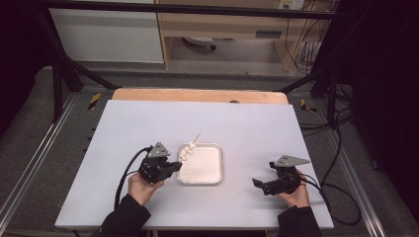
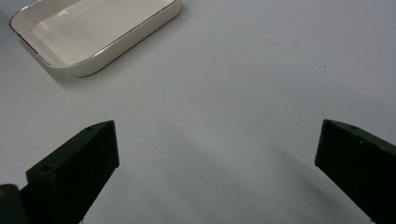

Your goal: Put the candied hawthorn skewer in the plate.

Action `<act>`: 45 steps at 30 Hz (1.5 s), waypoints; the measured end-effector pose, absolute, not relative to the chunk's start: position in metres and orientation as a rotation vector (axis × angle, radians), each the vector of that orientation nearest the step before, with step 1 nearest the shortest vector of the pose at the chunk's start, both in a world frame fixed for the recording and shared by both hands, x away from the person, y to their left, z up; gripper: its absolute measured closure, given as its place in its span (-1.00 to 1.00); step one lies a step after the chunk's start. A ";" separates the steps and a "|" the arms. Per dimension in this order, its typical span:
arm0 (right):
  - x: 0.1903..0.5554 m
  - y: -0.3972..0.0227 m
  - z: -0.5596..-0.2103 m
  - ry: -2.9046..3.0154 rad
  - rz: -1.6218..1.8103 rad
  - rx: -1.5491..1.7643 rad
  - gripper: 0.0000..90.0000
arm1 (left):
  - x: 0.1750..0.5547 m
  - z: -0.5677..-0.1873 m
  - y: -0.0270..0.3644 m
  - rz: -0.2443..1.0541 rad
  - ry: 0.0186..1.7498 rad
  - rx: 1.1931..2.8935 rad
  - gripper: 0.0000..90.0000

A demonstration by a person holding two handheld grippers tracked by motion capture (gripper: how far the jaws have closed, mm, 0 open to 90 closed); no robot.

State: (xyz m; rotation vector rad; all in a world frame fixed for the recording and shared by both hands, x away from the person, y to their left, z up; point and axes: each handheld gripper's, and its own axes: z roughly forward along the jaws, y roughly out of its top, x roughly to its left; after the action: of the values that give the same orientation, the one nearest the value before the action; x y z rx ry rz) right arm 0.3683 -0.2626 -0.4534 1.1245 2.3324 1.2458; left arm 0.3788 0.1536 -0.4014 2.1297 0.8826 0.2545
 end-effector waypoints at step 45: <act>0.367 -0.264 -0.455 2.329 1.262 1.120 -0.99 | 0.392 -0.427 0.115 0.294 0.964 2.358 0.59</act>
State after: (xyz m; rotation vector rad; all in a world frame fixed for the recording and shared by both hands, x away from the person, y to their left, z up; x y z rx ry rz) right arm 0.3672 -0.2635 -0.4546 1.1196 2.3287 1.2620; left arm 0.3919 0.1149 -0.4273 2.3578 0.9636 0.2940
